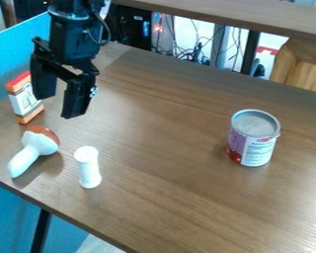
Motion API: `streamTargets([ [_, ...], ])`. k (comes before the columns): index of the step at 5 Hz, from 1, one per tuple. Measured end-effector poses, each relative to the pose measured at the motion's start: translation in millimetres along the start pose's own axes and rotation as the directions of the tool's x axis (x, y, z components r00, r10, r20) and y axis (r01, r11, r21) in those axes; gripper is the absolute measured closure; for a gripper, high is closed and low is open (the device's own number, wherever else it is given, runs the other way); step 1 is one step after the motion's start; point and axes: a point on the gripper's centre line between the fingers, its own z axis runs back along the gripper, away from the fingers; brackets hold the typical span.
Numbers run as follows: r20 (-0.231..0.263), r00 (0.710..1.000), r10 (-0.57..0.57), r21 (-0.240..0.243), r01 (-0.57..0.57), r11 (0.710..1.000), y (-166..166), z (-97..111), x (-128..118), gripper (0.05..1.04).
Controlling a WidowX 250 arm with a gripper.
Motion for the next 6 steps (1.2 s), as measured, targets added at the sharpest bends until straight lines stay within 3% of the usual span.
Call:
streamTargets([
  [1,-0.019,1.000,-0.004,-0.010,0.003,1.000,-2.1,-6.1,0.6,0.083],
  [3,0.040,0.997,-0.064,-0.095,0.068,0.993,-24.8,-13.5,13.2,0.083],
  [4,0.025,0.994,-0.105,-0.116,0.107,0.988,-33.3,-26.9,21.2,0.083],
  [6,-0.096,0.985,-0.143,-0.108,0.132,0.985,-45.2,-47.9,25.8,0.083],
])
